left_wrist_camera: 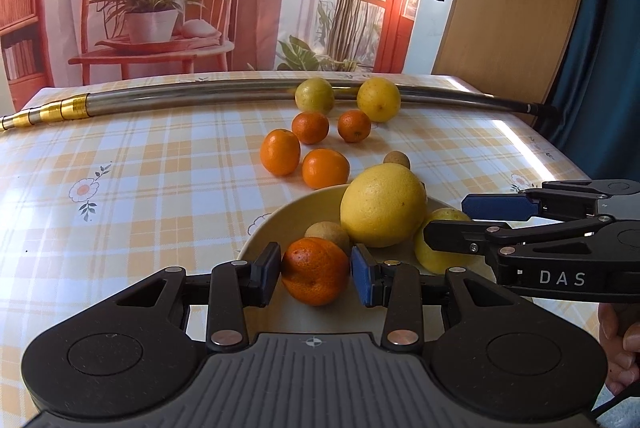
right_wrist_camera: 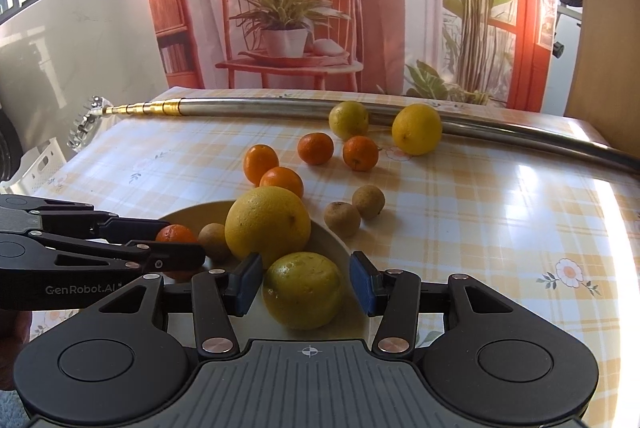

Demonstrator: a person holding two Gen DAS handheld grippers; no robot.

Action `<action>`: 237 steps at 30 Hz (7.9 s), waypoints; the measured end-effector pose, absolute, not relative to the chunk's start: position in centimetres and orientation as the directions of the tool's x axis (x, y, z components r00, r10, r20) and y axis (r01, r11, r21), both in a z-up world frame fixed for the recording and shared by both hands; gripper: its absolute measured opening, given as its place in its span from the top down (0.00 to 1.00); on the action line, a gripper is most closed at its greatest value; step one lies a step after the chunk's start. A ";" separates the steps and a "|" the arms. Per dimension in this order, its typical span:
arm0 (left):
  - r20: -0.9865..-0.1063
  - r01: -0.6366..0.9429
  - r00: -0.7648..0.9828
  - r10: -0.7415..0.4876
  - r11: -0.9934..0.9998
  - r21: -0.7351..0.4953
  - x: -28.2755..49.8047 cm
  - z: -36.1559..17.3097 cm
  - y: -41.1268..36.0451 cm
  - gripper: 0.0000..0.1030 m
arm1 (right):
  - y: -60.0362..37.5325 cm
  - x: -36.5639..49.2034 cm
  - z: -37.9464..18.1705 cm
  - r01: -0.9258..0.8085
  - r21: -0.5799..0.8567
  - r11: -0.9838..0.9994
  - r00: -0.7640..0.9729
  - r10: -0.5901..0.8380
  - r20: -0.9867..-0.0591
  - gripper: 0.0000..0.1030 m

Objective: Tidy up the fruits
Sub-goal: 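Lower the mandarin and apple into the cream bowl and open both tools, then grasp an orange from the pile with the left tool while the right tool approaches the pile, then grasp a yellow lemon with the right tool while the left tool holds the orange, then carry the orange and the lemon over the cream bowl with both tools, then lower the orange and lemon into the bowl and open both tools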

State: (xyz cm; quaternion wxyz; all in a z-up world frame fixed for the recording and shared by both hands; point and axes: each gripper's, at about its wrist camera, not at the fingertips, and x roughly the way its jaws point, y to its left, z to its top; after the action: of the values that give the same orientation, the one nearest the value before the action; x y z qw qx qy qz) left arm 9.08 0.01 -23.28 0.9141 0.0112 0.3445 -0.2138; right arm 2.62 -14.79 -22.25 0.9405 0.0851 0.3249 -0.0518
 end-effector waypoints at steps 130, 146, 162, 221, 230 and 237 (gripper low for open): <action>-0.595 0.226 0.739 -0.316 0.948 -0.223 17.6 -21.2 3.2 0.65 | -29.7 19.3 -26.8 0.273 0.286 0.918 0.839 -0.083 -0.537 0.49; -0.601 0.207 0.740 -0.301 0.953 -0.222 16.1 -21.2 4.0 0.65 | -28.8 15.7 -26.7 0.299 0.304 0.905 0.864 -0.122 -0.488 0.50; -0.595 0.248 0.726 -0.343 0.939 -0.238 14.2 -20.5 3.6 0.65 | -27.1 13.7 -26.0 0.328 0.250 0.911 0.855 -0.174 -0.489 0.50; -0.684 0.341 0.657 -0.315 0.934 -0.103 5.8 -22.3 1.5 0.65 | -15.8 -2.7 -22.7 0.158 0.325 0.933 0.805 0.069 -0.589 0.50; -0.700 0.332 0.654 -0.289 0.940 -0.078 6.5 -22.9 1.4 0.65 | -15.2 -1.4 -23.1 0.143 0.279 0.950 0.774 0.069 -0.630 0.50; -0.697 0.334 0.658 -0.284 0.940 -0.068 7.0 -23.2 1.2 0.65 | -15.5 -0.8 -23.2 0.144 0.272 0.952 0.767 0.067 -0.638 0.51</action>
State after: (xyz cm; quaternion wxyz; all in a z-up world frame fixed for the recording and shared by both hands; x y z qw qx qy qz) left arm 7.02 1.24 -23.23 0.9099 0.0332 0.3770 -0.1701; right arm -0.84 -15.47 -23.17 0.9273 0.1543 0.3405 -0.0208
